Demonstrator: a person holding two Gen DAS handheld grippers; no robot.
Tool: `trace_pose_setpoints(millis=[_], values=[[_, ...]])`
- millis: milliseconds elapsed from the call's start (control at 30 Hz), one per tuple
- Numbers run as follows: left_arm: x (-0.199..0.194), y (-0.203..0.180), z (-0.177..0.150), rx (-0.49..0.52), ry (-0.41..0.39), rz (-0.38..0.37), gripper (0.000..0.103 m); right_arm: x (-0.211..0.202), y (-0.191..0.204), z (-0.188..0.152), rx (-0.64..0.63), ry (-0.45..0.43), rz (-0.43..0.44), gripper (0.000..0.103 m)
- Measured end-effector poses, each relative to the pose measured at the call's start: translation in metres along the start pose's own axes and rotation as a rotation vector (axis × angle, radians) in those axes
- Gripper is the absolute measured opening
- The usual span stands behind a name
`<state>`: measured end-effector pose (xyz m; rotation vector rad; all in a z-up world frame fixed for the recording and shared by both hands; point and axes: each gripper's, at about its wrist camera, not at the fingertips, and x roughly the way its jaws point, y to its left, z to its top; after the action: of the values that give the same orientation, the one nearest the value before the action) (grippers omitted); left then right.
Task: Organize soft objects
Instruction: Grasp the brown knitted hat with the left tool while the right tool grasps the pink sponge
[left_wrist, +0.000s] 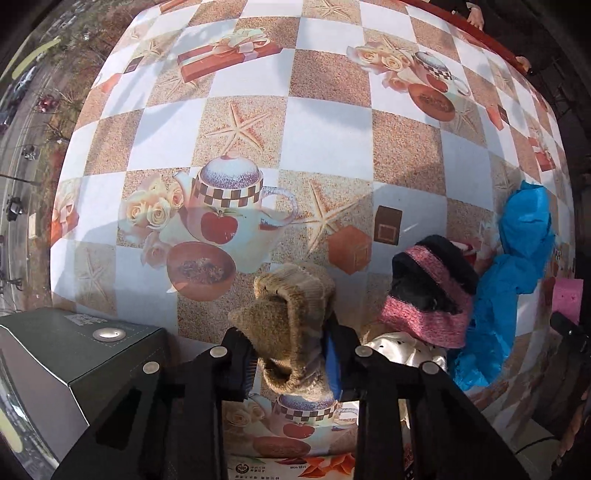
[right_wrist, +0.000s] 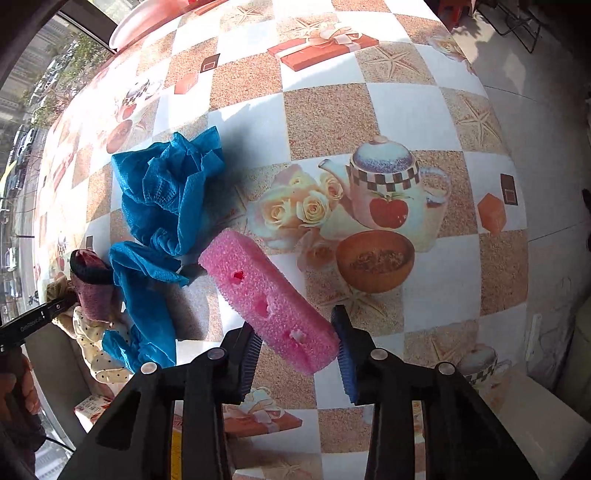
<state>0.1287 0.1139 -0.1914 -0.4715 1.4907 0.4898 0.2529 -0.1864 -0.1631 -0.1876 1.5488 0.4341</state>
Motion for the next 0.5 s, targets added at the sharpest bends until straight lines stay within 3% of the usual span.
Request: trace_pose_setpoints(millis=[100, 367, 500], values=[[-0.027, -0.001, -0.008, 0.038, -0.069, 0.032, 0.033, -0.016, 0.000, -0.012, 0.015, -0.022, 0.034, 0.039], [-0.094, -0.009, -0.058, 0.147, -0.183, 0.007, 0.033, -0.059, 0.002, -0.019, 0.070, -0.062, 0.116, 0.039], [-0.097, -0.017, -0.074, 0.228, -0.208, -0.013, 0.033, -0.086, 0.000, -0.026, 0.067, -0.082, 0.144, 0.039]])
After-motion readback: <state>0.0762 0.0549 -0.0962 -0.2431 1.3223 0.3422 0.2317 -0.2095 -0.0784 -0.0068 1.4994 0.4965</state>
